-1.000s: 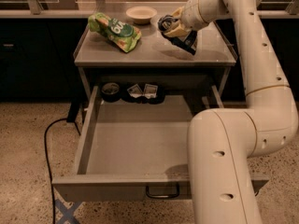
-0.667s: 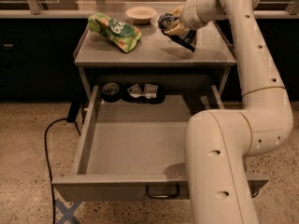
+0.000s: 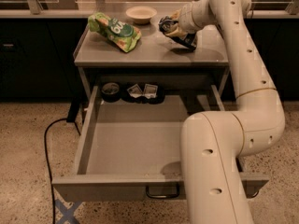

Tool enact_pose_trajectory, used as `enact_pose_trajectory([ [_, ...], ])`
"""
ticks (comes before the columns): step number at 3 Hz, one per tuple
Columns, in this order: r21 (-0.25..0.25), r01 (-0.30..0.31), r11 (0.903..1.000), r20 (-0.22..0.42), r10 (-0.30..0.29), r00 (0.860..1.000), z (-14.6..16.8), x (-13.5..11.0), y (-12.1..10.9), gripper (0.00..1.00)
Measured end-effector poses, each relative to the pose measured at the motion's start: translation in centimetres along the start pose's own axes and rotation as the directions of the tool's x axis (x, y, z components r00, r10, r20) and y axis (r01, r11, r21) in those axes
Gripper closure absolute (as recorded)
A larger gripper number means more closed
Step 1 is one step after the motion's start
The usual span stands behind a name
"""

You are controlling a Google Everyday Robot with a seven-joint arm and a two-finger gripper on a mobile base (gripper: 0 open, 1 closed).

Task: Pick blue chip bag from top drawer and place on counter

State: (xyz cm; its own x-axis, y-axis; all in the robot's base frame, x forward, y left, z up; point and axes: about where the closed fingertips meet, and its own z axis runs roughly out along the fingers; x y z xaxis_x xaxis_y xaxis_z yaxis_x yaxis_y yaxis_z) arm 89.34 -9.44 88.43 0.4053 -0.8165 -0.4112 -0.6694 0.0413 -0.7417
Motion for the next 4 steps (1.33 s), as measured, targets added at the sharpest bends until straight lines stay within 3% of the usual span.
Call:
enact_pose_trajectory([
  [1,0.000,0.000,1.0000,0.000,0.000,1.000,0.00,0.00,0.00,1.00],
  [2,0.000,0.000,1.0000,0.000,0.000,1.000,0.01,0.00,0.00,0.82],
  [4,0.000,0.000,1.0000,0.000,0.000,1.000,0.01,0.00,0.01,0.36],
])
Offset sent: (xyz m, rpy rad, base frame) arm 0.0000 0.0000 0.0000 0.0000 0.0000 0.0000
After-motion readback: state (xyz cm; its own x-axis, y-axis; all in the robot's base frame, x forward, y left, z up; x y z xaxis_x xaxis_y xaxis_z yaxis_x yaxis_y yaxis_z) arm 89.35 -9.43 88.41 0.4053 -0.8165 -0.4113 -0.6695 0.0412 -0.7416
